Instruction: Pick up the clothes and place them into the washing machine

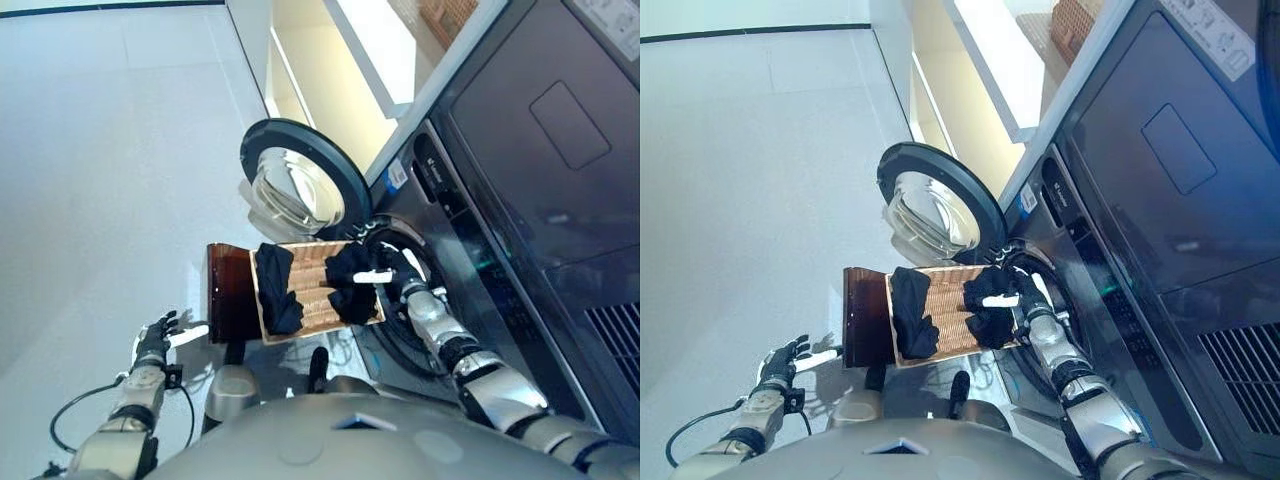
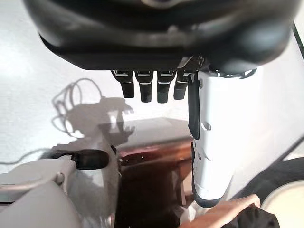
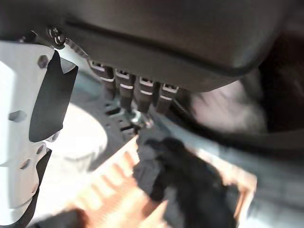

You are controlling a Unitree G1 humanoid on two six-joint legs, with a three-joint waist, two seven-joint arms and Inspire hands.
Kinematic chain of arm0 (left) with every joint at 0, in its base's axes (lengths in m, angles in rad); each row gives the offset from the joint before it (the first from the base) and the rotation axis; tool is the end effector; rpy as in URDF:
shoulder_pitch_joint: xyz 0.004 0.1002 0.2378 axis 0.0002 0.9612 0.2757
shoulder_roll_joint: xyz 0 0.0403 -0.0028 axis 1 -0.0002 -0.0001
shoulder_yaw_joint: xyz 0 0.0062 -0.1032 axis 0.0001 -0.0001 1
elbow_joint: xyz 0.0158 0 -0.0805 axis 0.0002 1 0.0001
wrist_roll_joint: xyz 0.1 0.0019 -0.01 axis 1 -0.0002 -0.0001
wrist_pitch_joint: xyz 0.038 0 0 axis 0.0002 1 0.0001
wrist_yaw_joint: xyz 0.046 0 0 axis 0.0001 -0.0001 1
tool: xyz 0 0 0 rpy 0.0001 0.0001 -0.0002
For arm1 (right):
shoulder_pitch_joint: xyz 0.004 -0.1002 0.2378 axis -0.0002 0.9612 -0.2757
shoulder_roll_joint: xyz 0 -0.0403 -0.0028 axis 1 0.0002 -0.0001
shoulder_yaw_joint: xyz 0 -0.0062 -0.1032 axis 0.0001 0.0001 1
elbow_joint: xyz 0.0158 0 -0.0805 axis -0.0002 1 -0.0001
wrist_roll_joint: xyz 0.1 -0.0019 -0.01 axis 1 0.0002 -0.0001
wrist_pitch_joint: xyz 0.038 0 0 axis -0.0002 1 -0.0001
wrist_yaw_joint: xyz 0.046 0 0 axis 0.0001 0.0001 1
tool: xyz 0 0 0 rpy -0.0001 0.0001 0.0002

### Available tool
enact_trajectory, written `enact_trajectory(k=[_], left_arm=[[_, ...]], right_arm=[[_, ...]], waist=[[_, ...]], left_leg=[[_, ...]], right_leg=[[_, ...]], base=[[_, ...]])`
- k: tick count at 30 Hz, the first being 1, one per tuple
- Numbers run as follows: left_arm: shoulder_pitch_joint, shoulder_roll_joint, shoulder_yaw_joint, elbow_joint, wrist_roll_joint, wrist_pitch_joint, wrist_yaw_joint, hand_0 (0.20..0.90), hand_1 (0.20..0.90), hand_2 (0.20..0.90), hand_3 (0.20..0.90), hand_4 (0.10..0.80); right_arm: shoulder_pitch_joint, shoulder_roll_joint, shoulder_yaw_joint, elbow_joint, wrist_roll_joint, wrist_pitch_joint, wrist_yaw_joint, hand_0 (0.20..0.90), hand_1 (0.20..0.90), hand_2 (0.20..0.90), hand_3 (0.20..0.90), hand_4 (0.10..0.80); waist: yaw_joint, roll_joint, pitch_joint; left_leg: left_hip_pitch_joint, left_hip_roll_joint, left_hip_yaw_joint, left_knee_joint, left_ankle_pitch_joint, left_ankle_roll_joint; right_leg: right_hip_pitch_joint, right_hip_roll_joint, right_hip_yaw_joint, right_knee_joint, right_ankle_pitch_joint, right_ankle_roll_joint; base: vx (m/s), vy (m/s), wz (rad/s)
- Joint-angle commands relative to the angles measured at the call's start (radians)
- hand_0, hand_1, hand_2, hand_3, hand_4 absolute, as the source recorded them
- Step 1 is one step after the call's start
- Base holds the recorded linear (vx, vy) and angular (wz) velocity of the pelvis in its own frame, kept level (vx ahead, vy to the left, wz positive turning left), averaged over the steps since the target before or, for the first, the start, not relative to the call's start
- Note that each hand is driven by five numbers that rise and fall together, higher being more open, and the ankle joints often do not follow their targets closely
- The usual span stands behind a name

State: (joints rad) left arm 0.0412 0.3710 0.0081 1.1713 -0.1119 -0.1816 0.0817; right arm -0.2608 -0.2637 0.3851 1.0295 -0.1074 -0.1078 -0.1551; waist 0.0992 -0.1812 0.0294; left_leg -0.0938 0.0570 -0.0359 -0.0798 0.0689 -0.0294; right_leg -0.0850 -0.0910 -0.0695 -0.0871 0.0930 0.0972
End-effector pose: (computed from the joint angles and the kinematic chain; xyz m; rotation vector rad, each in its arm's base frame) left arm 0.0744 0.2785 -0.0937 0.2871 0.9909 0.3425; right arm 0.1916 -0.1885 -0.0692 -0.6200 0.6395 0.1470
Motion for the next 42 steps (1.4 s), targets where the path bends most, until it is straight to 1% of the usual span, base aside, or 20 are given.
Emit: enact_trajectory(k=[1,2,5,6,7,8,9,10,11,12,13,15,19,20,21,25,27,33,34,42], left_arm=[[-0.067,0.036,0.007,0.016,0.025,-0.056,0.008,0.9,0.9,0.9,0.9,0.8],[-0.072,0.035,0.002,0.0,0.023,-0.063,0.009,0.9,0.9,0.9,0.9,0.8],[-0.082,0.035,-0.003,-0.014,0.017,-0.07,0.012,0.9,0.9,0.9,0.9,0.8],[-0.094,0.036,-0.007,-0.015,0.026,-0.081,0.024,0.9,0.9,0.9,0.9,0.8],[-0.094,0.035,-0.007,-0.015,0.027,-0.081,0.024,0.9,0.9,0.9,0.9,0.8],[-0.102,0.035,-0.014,-0.025,0.032,-0.086,0.028,0.9,0.9,0.9,0.9,0.8],[-0.103,0.035,-0.018,-0.031,0.033,-0.091,0.025,0.9,0.9,0.9,0.9,0.8],[-0.102,0.033,-0.017,-0.031,0.033,-0.091,0.025,0.9,0.9,0.9,0.9,0.8],[-0.112,0.033,-0.026,-0.026,0.031,-0.093,0.021,0.9,0.9,0.9,0.9,0.8],[-0.113,0.032,-0.026,-0.026,0.031,-0.093,0.021,0.9,0.9,0.9,0.9,0.8],[-0.13,0.03,-0.036,-0.02,0.022,-0.095,0.024,0.9,0.9,0.9,0.9,0.8],[-0.146,0.026,-0.041,-0.015,0.015,-0.095,0.027,0.9,0.9,0.9,0.9,0.8],[-0.193,0.011,-0.073,-0.029,-0.028,-0.102,0.054,0.9,0.9,0.9,0.9,0.8],[-0.194,0.01,-0.072,-0.029,-0.029,-0.102,0.054,0.9,0.9,0.9,0.9,0.8],[-0.201,0.002,-0.085,-0.052,-0.048,-0.108,0.062,0.9,0.9,0.9,0.9,0.8],[-0.211,-0.011,-0.102,-0.069,-0.075,-0.114,0.074,0.9,0.9,0.9,0.9,0.8],[-0.223,-0.019,-0.114,-0.081,-0.092,-0.117,0.089,0.9,0.9,0.9,0.9,0.8],[-0.226,-0.028,-0.127,-0.1,-0.115,-0.121,0.1,0.9,0.9,0.9,0.9,0.8],[-0.227,-0.031,-0.133,-0.11,-0.118,-0.121,0.105,0.9,0.9,0.9,0.9,0.8],[-0.239,-0.033,-0.133,-0.113,-0.136,-0.125,0.122,0.9,0.9,0.9,0.9,0.8]], right_arm=[[-0.059,-0.11,0.021,-0.083,-0.165,-0.026,-0.06,0.9,0.9,0.9,0.9,0.8],[-0.072,-0.138,0.043,-0.097,-0.234,-0.016,-0.067,0.9,0.9,0.9,0.9,0.8],[-0.086,-0.164,0.061,-0.108,-0.284,-0.018,-0.075,0.9,0.9,0.9,0.9,0.8],[-0.108,-0.208,0.109,-0.128,-0.388,-0.017,-0.086,0.9,0.9,0.9,0.9,0.8],[-0.108,-0.208,0.109,-0.128,-0.389,-0.017,-0.087,0.9,0.9,0.9,0.9,0.8],[-0.127,-0.258,0.18,-0.155,-0.521,-0.019,-0.09,0.9,0.9,0.9,0.9,0.8],[-0.134,-0.283,0.22,-0.157,-0.592,-0.019,-0.09,0.9,0.9,0.9,0.9,0.8],[-0.135,-0.283,0.221,-0.156,-0.593,-0.02,-0.091,0.9,0.9,0.9,0.9,0.8],[-0.158,-0.3,0.265,-0.125,-0.672,-0.011,-0.091,0.9,0.9,0.9,0.9,0.8],[-0.16,-0.299,0.266,-0.123,-0.673,-0.011,-0.092,0.9,0.9,0.9,0.9,0.8],[-0.183,-0.303,0.302,-0.093,-0.737,0.005,-0.101,0.9,0.9,0.9,0.9,0.8],[-0.201,-0.296,0.315,-0.069,-0.75,0.013,-0.107,0.9,0.9,0.9,0.9,0.8],[-0.287,-0.297,0.352,-0.039,-0.785,0.049,-0.128,0.9,0.9,0.9,0.9,0.8],[-0.289,-0.297,0.353,-0.038,-0.784,0.049,-0.128,0.9,0.9,0.9,0.9,0.8],[-0.313,-0.307,0.36,-0.032,-0.787,0.059,-0.141,0.9,0.9,0.9,0.9,0.8],[-0.355,-0.317,0.357,-0.009,-0.772,0.076,-0.158,0.9,0.9,0.9,0.9,0.8],[-0.396,-0.318,0.35,0.016,-0.758,0.102,-0.18,0.9,0.9,0.9,0.9,0.8],[-0.453,-0.332,0.347,0.055,-0.749,0.129,-0.202,0.9,0.9,0.9,0.9,0.8],[-0.474,-0.335,0.351,0.068,-0.741,0.136,-0.207,0.9,0.9,0.9,0.9,0.8],[-0.517,-0.361,0.355,0.093,-0.722,0.144,-0.221,0.9,0.9,0.9,0.9,0.8]], waist=[[0.018,0.015,0.026],[0.019,0.021,0.043],[0.017,0.029,0.066],[0.018,0.036,0.083],[0.018,0.037,0.082],[0.02,0.04,0.096],[0.021,0.045,0.106],[0.02,0.046,0.106],[0.024,0.053,0.118],[0.023,0.053,0.118],[0.026,0.063,0.136],[0.025,0.068,0.148],[0.025,0.098,0.211],[0.024,0.098,0.212],[0.024,0.111,0.232],[0.023,0.127,0.256],[0.024,0.141,0.274],[0.026,0.157,0.291],[0.027,0.166,0.299],[0.023,0.187,0.316]], left_leg=[[-0.001,0.023,-0.021,-0.007,-0.023,-0.059],[-0.017,0.021,-0.025,-0.007,-0.017,-0.058],[-0.039,0.018,-0.032,-0.007,-0.009,-0.058],[-0.054,0.016,-0.035,-0.007,-0.004,-0.058],[-0.054,0.016,-0.036,-0.007,-0.004,-0.058],[-0.062,0.014,-0.039,-0.007,-0.002,-0.057],[-0.068,0.013,-0.041,-0.007,0.0,-0.057],[-0.068,0.014,-0.041,-0.007,-0.001,-0.057],[-0.079,0.013,-0.044,-0.007,0.004,-0.058],[-0.079,0.013,-0.045,-0.007,0.004,-0.058],[-0.091,0.009,-0.048,-0.007,0.009,-0.059],[-0.098,0.008,-0.05,-0.007,0.013,-0.058],[-0.138,0.006,-0.05,-0.007,0.036,-0.058],[-0.139,0.006,-0.05,-0.007,0.036,-0.058],[-0.155,0.008,-0.052,-0.006,0.045,-0.058],[-0.176,0.006,-0.053,-0.004,0.056,-0.059],[-0.193,0.009,-0.053,-0.004,0.066,-0.062],[-0.226,0.014,-0.056,-0.003,0.079,-0.07],[-0.235,0.015,-0.058,-0.002,0.084,-0.072],[-0.264,0.023,-0.059,-0.004,0.096,-0.08]], right_leg=[[-0.018,-0.013,-0.003,0.011,0.014,0.043],[-0.029,-0.015,-0.007,0.012,0.016,0.043],[-0.048,-0.016,-0.012,0.015,0.018,0.041],[-0.061,-0.018,-0.013,0.016,0.022,0.042],[-0.062,-0.018,-0.013,0.016,0.022,0.042],[-0.071,-0.018,-0.013,0.017,0.023,0.042],[-0.078,-0.018,-0.014,0.02,0.024,0.042],[-0.078,-0.017,-0.015,0.021,0.023,0.042],[-0.086,-0.019,-0.017,0.024,0.023,0.04],[-0.086,-0.019,-0.018,0.024,0.023,0.04],[-0.098,-0.021,-0.021,0.029,0.023,0.039],[-0.108,-0.022,-0.019,0.036,0.023,0.039],[-0.169,-0.023,-0.015,0.08,0.025,0.03],[-0.17,-0.024,-0.015,0.081,0.025,0.03],[-0.188,-0.026,-0.015,0.094,0.024,0.028],[-0.216,-0.026,-0.017,0.111,0.024,0.025],[-0.245,-0.023,-0.019,0.132,0.02,0.02],[-0.283,-0.021,-0.022,0.148,0.017,0.016],[-0.296,-0.018,-0.023,0.157,0.014,0.013],[-0.348,-0.007,-0.027,0.189,0.002,0.009]], base=[[-0.057,0.002,0.07],[-0.043,0.0,0.05],[-0.105,-0.005,0.14],[-0.044,-0.003,0.2],[-0.064,-0.011,0.17],[-0.043,-0.014,0.08],[-0.043,-0.014,0.05],[-0.057,-0.018,0.02],[-0.035,-0.011,0.01],[-0.092,-0.019,0.01],[-0.091,-0.012,0.01],[-0.095,-0.014,0.01],[-0.124,-0.008,0.08],[-0.112,-0.011,0.03],[-0.059,-0.002,0.01],[-0.06,-0.013,0.05],[-0.048,-0.019,0.03],[-0.031,-0.025,0.03],[0.0,0.0,0.0],[-0.022,-0.014,0.0]])
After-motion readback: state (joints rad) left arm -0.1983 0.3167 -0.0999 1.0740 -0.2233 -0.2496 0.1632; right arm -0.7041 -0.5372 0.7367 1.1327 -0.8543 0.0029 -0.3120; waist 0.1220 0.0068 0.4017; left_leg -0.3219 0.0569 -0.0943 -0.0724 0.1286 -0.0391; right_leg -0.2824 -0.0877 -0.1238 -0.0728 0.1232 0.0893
